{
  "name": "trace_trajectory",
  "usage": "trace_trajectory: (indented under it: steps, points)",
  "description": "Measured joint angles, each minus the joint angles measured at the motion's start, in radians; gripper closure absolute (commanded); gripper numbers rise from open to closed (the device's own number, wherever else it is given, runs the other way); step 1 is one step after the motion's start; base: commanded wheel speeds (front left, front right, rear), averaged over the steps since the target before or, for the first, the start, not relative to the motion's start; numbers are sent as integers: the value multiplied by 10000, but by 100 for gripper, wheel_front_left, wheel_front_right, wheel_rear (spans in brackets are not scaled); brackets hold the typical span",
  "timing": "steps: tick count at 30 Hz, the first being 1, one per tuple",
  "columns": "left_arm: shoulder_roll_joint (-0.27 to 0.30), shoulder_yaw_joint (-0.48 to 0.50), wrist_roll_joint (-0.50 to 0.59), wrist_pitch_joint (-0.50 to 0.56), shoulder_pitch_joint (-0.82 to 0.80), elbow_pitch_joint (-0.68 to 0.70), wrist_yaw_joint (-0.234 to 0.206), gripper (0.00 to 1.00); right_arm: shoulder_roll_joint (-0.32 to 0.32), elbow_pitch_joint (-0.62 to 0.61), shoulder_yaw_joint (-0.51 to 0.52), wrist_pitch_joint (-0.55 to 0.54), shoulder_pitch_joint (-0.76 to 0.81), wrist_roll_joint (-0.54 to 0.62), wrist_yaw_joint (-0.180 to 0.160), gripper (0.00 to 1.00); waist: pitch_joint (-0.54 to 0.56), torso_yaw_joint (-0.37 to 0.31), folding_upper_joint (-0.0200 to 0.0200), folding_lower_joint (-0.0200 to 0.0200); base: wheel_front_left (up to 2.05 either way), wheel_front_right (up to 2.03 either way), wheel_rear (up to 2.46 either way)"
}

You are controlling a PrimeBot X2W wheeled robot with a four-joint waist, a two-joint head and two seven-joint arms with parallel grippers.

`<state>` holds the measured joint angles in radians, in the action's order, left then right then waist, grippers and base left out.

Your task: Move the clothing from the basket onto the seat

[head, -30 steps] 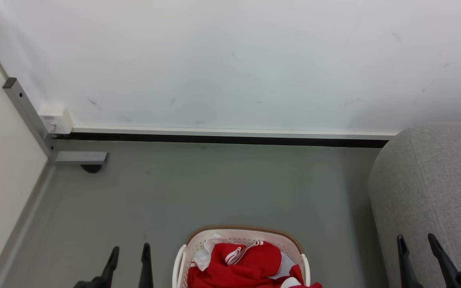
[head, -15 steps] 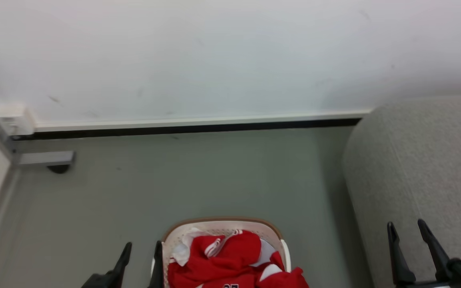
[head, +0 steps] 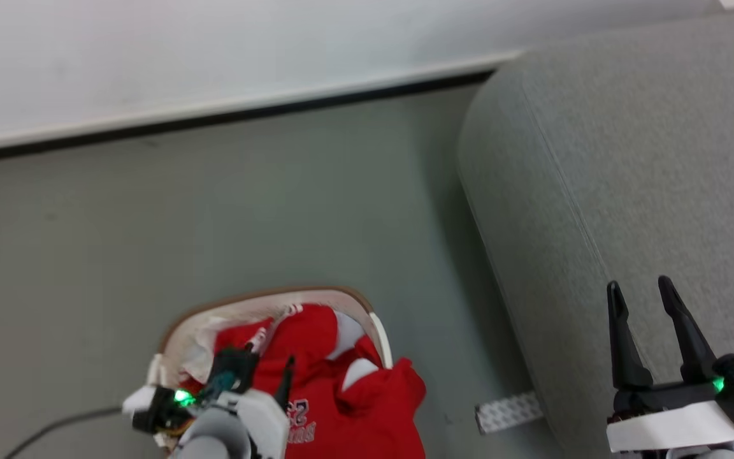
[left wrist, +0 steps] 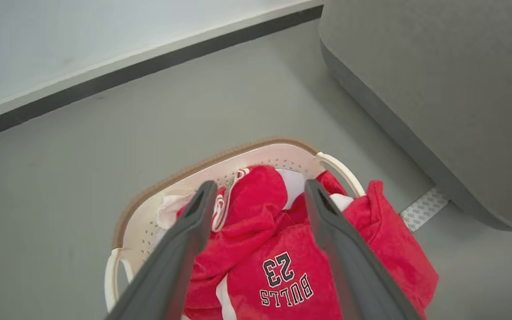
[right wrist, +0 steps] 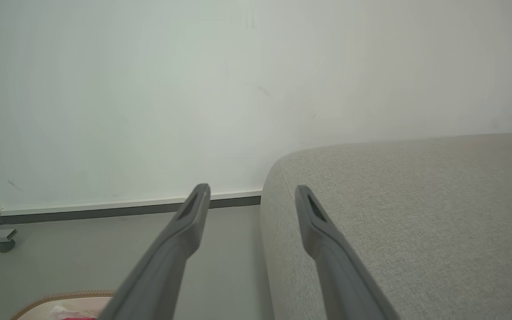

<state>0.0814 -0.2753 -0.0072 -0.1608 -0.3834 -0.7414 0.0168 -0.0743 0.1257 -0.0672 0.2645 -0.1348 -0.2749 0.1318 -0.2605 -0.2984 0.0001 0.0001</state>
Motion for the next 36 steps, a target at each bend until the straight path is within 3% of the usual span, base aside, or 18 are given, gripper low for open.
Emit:
trace_trajectory:
  steps: [10, 23, 29, 30, 31, 32, 36]
  points:
    - [679, -1051, 1248, 1985, -2644, -2499, 167, 0, 188, -493, -529, 2, -918, -347, 0, 0, -2141, -828, 0, 2, 0, 0, 0]
    - [1877, -1601, 1902, 2809, -4743, -4004, 73, 0, 213, -1358, -1546, 2, -1728, -984, 0, 0, -4638, -1693, 0, 2, 0, 0, 0]
    - [1902, -1678, 1866, 2943, -5265, -4362, 184, 0, 215, -1570, -1662, 2, -1717, -945, 0, 0, -5541, -1779, -1, 1, 11, 11, 11]
    - [1891, -1661, 1816, 2940, -5291, -4435, 230, 51, 215, -1569, -1689, 0, -1718, -934, 0, 0, -5633, -1752, 0, 2, 1, 1, 1]
    - [1871, -1643, 1772, 2903, -5296, -4466, 238, 82, 219, -1565, -1705, 0, -1726, -934, 0, 0, -5696, -1716, 0, 1, 0, 0, 0]
    - [1824, -1624, 1724, 2828, -5299, -4491, 238, 100, 221, -1553, -1712, 0, -1737, -930, 0, 0, -5726, -1667, -1, 1, 0, 0, 0]
    - [1388, -1578, 1455, 2477, -5294, -4539, 199, 100, 222, -1507, -1647, 2, -1886, -842, 0, 0, -5570, -1438, 0, 1, 0, 0, 0]
